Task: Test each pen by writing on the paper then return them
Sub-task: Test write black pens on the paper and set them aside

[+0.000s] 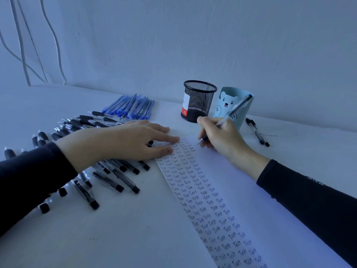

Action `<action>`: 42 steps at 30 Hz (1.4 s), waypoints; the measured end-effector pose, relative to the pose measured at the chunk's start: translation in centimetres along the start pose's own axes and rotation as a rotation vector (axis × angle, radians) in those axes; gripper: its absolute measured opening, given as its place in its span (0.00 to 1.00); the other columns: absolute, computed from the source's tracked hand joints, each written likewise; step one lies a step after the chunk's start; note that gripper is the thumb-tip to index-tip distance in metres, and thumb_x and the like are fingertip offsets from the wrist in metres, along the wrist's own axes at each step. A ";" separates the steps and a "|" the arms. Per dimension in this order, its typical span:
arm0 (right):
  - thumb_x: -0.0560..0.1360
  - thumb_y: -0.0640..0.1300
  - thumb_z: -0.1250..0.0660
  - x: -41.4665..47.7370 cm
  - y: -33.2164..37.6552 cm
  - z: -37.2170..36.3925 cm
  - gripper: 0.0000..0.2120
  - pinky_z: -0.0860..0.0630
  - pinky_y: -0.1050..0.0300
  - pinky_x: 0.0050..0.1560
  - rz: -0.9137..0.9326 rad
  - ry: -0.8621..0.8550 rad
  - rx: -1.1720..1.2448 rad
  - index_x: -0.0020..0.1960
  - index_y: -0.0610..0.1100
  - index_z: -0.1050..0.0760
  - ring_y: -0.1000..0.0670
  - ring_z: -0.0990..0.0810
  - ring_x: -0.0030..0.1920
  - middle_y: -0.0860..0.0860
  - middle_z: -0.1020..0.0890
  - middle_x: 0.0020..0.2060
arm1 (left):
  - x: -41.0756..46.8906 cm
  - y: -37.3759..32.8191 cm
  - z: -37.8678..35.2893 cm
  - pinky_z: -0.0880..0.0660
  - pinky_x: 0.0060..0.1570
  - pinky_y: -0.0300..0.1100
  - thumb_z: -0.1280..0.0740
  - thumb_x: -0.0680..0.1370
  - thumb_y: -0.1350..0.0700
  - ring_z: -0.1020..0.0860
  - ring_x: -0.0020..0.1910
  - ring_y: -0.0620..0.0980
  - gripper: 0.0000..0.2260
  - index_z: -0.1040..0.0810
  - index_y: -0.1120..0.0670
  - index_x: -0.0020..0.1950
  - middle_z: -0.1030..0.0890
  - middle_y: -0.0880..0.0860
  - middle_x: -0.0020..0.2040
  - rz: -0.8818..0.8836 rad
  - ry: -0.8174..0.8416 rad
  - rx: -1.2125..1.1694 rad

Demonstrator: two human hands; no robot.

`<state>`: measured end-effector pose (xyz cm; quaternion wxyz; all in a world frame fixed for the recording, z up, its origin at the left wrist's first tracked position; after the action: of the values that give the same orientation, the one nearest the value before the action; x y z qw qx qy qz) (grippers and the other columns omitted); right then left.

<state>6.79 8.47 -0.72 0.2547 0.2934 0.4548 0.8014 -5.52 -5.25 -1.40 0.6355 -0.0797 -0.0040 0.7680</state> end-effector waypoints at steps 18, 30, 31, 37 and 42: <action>0.84 0.44 0.46 -0.2 2.7 2.0 0.12 0.20 0.60 0.44 -0.095 0.256 0.564 0.56 0.41 0.25 0.51 0.16 0.45 0.46 0.14 0.46 | -0.4 0.0 0.0 0.52 0.74 0.46 0.50 0.73 0.30 0.47 0.77 0.42 0.26 0.40 0.28 0.71 0.44 0.38 0.77 -0.013 -0.014 -0.029; 0.78 0.46 0.34 -2.3 0.2 17.4 0.03 0.28 0.58 0.40 0.180 -0.659 0.147 0.46 0.46 0.24 0.54 0.26 0.35 0.52 0.22 0.36 | 0.0 0.4 -0.2 0.51 0.74 0.44 0.59 0.63 0.22 0.46 0.76 0.41 0.36 0.41 0.27 0.70 0.43 0.37 0.77 -0.047 -0.032 -0.001; 0.76 0.44 0.33 -2.4 -1.3 17.8 0.03 0.25 0.57 0.43 0.118 -0.671 0.082 0.47 0.45 0.24 0.53 0.22 0.39 0.52 0.20 0.40 | 0.0 0.5 -0.2 0.51 0.74 0.44 0.60 0.62 0.20 0.46 0.76 0.41 0.37 0.41 0.26 0.70 0.43 0.37 0.76 -0.051 -0.043 -0.002; 0.74 0.40 0.31 -1.5 -6.5 16.8 0.06 0.23 0.56 0.42 -0.074 -0.519 -0.333 0.46 0.37 0.23 0.45 0.19 0.47 0.44 0.18 0.42 | 0.4 0.9 -0.6 0.49 0.74 0.45 0.59 0.63 0.20 0.44 0.75 0.40 0.32 0.40 0.22 0.66 0.43 0.35 0.76 -0.065 -0.062 -0.019; 0.72 0.44 0.32 -0.7 -8.0 15.8 0.15 0.28 0.53 0.41 -0.182 -0.456 -0.542 0.39 0.31 0.28 0.40 0.25 0.35 0.41 0.22 0.33 | 0.5 1.1 -0.6 0.49 0.75 0.45 0.61 0.60 0.17 0.45 0.75 0.39 0.32 0.41 0.20 0.61 0.43 0.34 0.75 -0.070 -0.081 -0.031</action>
<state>19.48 20.86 -1.40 0.4883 0.3447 0.1817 0.7808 -6.61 -5.00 -2.19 0.6599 -0.0583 -0.0441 0.7477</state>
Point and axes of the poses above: each hand's wrist, its own x-axis towards the middle knuckle, its own z-axis out of the back of the hand, y = z × x, the point moved 6 cm from there along x, towards the middle knuckle
